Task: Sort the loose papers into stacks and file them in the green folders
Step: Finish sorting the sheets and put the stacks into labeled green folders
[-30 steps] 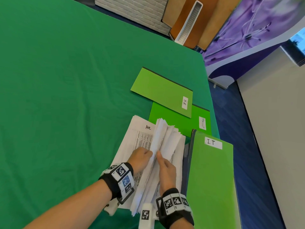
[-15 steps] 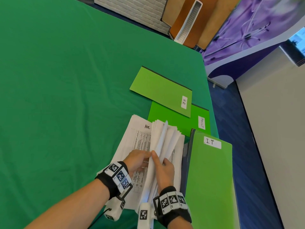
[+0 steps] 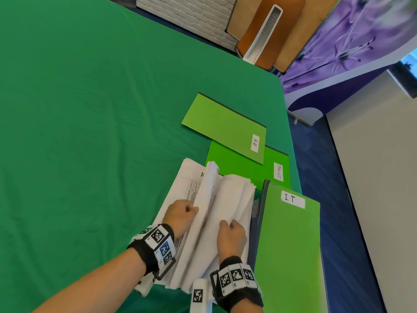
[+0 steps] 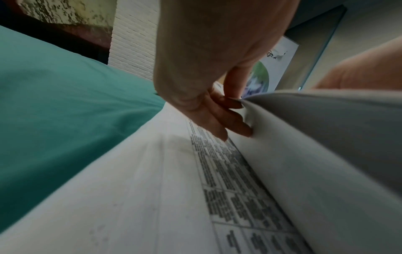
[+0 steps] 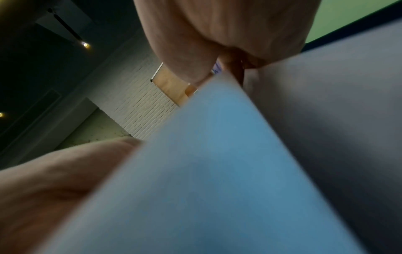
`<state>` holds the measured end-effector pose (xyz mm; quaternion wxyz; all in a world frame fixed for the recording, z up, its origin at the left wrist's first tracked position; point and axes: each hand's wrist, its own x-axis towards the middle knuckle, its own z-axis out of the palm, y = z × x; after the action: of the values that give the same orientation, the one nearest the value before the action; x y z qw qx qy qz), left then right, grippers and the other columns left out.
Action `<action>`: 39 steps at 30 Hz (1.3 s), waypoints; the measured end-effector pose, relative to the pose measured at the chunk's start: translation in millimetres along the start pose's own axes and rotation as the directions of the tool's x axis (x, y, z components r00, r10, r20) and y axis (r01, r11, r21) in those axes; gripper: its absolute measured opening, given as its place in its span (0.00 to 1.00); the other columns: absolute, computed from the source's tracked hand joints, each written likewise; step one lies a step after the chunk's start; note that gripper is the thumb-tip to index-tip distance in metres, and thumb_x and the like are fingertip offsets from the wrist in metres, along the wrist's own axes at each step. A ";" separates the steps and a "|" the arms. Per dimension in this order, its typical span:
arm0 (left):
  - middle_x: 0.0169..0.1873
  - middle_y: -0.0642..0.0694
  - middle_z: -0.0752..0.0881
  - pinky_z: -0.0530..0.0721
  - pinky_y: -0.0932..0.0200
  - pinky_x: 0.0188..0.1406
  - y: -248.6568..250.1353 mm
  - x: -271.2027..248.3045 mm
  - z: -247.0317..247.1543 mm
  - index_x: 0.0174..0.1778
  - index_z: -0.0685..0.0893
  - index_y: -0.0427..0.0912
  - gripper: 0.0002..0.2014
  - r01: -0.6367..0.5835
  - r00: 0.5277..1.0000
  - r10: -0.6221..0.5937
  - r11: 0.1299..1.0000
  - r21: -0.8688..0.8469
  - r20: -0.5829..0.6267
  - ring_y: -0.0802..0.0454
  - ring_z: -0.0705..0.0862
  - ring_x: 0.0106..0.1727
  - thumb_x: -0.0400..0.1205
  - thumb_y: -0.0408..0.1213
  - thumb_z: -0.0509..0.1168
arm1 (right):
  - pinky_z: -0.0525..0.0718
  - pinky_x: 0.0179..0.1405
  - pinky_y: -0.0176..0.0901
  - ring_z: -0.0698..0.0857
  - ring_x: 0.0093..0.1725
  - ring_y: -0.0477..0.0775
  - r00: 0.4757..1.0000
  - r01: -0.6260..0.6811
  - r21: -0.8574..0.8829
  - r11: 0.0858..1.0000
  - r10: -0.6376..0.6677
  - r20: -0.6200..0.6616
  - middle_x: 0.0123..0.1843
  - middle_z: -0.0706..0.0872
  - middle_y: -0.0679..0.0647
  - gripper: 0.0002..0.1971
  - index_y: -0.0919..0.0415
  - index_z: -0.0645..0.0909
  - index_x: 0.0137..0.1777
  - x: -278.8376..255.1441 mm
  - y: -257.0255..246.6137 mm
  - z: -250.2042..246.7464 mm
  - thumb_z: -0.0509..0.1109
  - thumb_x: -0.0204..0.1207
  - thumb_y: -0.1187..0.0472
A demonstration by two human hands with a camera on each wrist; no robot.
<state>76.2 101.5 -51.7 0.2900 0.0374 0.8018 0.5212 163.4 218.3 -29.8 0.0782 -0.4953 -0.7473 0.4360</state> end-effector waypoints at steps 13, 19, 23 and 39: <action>0.20 0.51 0.71 0.70 0.62 0.27 0.0 -1.0 1.2 0.25 0.71 0.44 0.22 0.063 0.997 -0.056 0.992 -0.108 0.060 0.53 0.69 0.24 0.75 0.45 0.77 | 0.79 0.64 0.46 0.83 0.61 0.58 0.974 0.222 -0.149 0.964 -0.211 0.086 0.61 0.85 0.55 0.23 0.48 0.77 0.73 -8.8 2.7 0.3 0.57 0.83 0.69; 0.29 0.42 0.81 0.81 0.58 0.32 6.1 -10.1 7.8 0.29 0.73 0.43 0.18 0.368 0.915 -0.189 0.753 -0.546 0.355 0.50 0.82 0.31 0.81 0.43 0.71 | 0.85 0.46 0.40 0.86 0.42 0.41 0.980 0.156 0.008 0.988 -0.156 0.125 0.40 0.89 0.42 0.14 0.48 0.85 0.44 -17.2 -12.6 3.3 0.69 0.76 0.39; 0.21 0.49 0.75 0.72 0.64 0.23 3.8 -6.4 10.2 0.27 0.72 0.43 0.19 0.226 0.967 -0.153 0.885 -0.406 0.205 0.57 0.73 0.21 0.80 0.40 0.72 | 0.80 0.44 0.44 0.86 0.46 0.55 0.986 0.159 -0.148 0.976 -0.148 0.078 0.43 0.87 0.52 0.17 0.62 0.85 0.47 -9.0 -5.0 0.3 0.62 0.84 0.50; 0.47 0.47 0.80 0.81 0.55 0.46 -15.4 -6.4 -16.6 0.44 0.85 0.46 0.16 0.017 0.965 0.059 0.958 0.288 -0.254 0.49 0.83 0.45 0.84 0.55 0.62 | 0.80 0.52 0.47 0.85 0.55 0.65 0.998 0.025 -0.149 0.988 -0.033 -0.056 0.54 0.88 0.64 0.20 0.70 0.85 0.56 2.9 7.9 -15.7 0.67 0.82 0.50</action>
<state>76.9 78.7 -57.5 0.1682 0.0193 0.8995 0.4028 175.9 230.7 -26.9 0.0690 -0.5013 -0.7822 0.3635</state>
